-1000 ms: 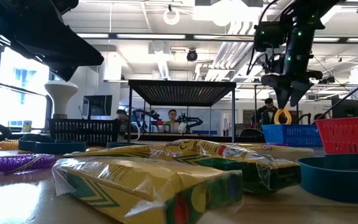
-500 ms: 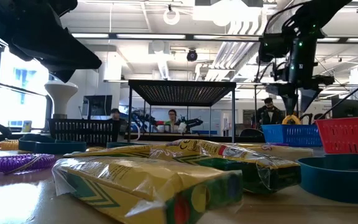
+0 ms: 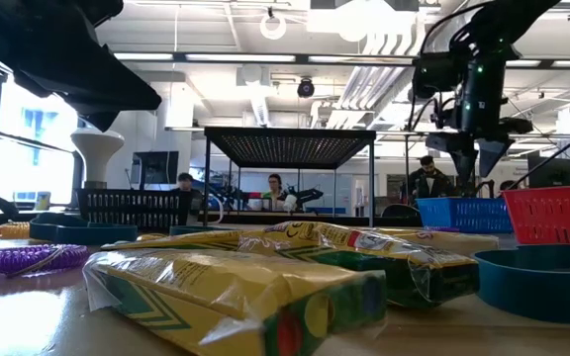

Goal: Pick & Place Office Desk Supplies
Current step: Put the violet spring keychain into the blue bin

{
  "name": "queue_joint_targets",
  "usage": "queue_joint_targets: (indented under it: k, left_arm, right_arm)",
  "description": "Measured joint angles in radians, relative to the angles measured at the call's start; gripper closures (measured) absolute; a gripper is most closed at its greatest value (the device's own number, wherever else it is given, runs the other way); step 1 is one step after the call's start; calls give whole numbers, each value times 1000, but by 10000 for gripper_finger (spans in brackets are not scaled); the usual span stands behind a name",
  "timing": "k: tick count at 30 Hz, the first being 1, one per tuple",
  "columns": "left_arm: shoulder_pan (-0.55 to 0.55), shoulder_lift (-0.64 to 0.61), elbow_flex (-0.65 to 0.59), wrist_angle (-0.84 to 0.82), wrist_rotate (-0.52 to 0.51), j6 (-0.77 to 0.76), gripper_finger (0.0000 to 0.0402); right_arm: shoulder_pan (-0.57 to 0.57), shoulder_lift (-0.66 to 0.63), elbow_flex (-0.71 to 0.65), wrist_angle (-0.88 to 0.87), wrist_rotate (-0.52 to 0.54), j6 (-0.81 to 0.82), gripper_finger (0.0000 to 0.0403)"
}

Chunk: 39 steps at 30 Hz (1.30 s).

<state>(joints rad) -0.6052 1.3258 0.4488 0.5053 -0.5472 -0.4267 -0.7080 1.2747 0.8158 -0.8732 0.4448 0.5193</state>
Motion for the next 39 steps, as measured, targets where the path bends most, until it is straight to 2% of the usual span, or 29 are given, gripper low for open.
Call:
queue_joint_targets:
  k: [4, 8, 11, 15, 17, 19, 29, 39]
  left_arm:
    - [0, 0, 0, -1, 0, 0, 371]
    - [0, 0, 0, -1, 1, 0, 371]
    - [1, 0, 0, -1, 1, 0, 371]
    - [1, 0, 0, -4, 0, 0, 371]
    - [1, 0, 0, -4, 0, 0, 371]
    - [1, 0, 0, -4, 1, 0, 371]
    - [1, 0, 0, -5, 1, 0, 371]
    - [4, 0, 0, -5, 1, 0, 371]
  right_arm:
    - [67, -8, 0, 65, 17, -89, 197]
    - [154, -34, 0, 124, -34, -247, 197]
    - [207, -35, 0, 143, -144, -220, 197]
    - [211, -36, 0, 151, -345, -128, 197]
    - [220, -33, 0, 168, -441, -154, 197]
    - [241, -33, 0, 182, -492, -213, 197]
    - [324, -30, 0, 161, -470, -397, 197]
    - [381, 61, 0, 129, -255, -432, 197]
